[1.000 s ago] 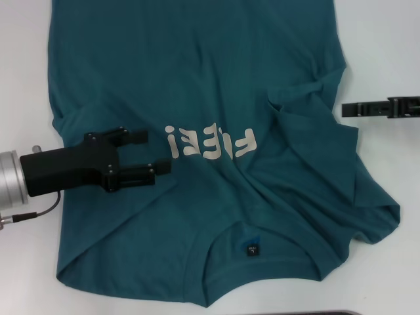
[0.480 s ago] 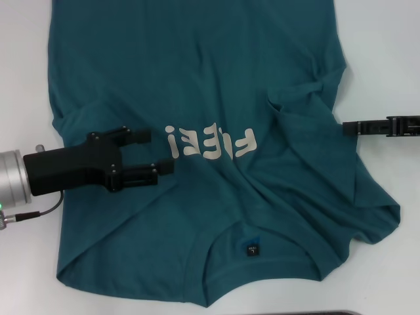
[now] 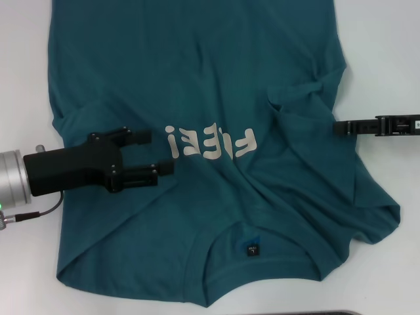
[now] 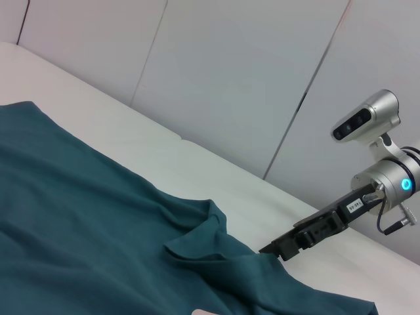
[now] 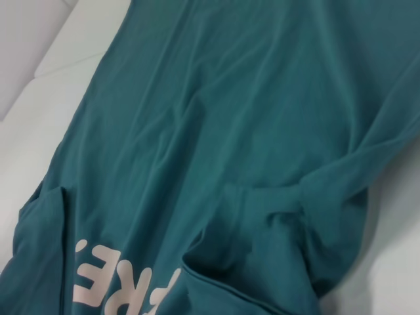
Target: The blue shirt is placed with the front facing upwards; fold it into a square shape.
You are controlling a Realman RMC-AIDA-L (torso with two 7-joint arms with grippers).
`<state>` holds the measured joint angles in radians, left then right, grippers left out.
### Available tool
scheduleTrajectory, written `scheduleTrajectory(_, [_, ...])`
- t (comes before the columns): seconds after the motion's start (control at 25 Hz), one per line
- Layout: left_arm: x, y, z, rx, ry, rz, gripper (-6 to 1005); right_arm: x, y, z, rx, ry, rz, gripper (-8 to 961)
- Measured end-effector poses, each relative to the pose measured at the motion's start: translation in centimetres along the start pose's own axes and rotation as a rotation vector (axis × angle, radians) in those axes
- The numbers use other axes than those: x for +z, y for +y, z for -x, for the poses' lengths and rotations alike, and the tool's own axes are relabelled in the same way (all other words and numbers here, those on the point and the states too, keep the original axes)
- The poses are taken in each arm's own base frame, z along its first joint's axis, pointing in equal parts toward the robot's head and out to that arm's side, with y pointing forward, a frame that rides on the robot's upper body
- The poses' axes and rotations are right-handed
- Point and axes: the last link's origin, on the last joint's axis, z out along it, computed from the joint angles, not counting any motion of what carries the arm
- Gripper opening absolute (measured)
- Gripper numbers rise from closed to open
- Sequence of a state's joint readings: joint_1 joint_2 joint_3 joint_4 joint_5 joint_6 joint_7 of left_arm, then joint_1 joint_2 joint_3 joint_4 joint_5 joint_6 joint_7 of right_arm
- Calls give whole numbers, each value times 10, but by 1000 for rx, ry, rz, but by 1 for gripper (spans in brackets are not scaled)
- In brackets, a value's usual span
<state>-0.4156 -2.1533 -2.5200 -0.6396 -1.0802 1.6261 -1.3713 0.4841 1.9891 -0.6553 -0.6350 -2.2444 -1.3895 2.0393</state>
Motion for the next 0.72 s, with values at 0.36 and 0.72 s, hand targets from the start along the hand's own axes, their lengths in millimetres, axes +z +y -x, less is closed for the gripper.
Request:
scheduleTrajectory(0.36, [-2, -1, 0, -2, 2, -6, 905, 1, 2, 0, 4, 3, 9, 517])
scheduleTrajectory(0.72, [-2, -1, 0, 0, 3, -7, 906, 1, 3, 0, 6, 5, 15, 270])
